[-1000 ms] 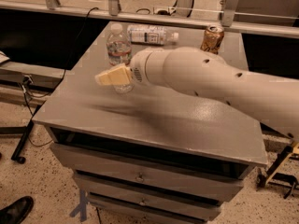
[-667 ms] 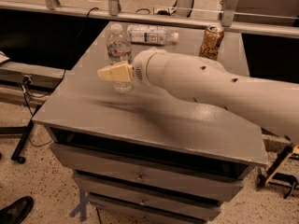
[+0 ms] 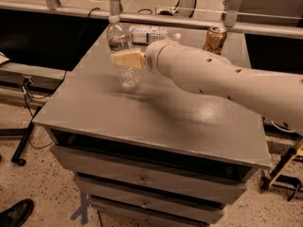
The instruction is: Knock water bottle over
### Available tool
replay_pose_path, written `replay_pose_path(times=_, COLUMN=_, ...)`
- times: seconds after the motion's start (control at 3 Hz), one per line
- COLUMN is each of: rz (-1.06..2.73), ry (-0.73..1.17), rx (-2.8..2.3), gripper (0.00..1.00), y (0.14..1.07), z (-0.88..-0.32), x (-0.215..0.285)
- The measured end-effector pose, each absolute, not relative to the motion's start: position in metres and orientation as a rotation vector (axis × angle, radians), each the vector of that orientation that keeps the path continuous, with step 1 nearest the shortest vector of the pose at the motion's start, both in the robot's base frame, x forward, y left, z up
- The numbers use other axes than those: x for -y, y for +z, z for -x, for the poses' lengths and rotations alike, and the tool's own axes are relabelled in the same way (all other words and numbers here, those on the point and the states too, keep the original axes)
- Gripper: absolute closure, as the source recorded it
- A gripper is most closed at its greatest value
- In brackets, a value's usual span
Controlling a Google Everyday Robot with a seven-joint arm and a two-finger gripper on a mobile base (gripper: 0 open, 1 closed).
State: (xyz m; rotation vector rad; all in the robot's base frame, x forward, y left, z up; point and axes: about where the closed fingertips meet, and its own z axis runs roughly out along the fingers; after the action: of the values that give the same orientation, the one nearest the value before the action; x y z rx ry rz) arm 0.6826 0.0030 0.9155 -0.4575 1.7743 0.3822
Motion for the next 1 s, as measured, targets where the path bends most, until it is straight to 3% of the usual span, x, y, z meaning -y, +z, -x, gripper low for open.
replay_pose_path(times=1.0, rz=0.354, ry=0.293, rx=-1.755, gripper=0.00, y=0.933, z=-0.713, x=0.049)
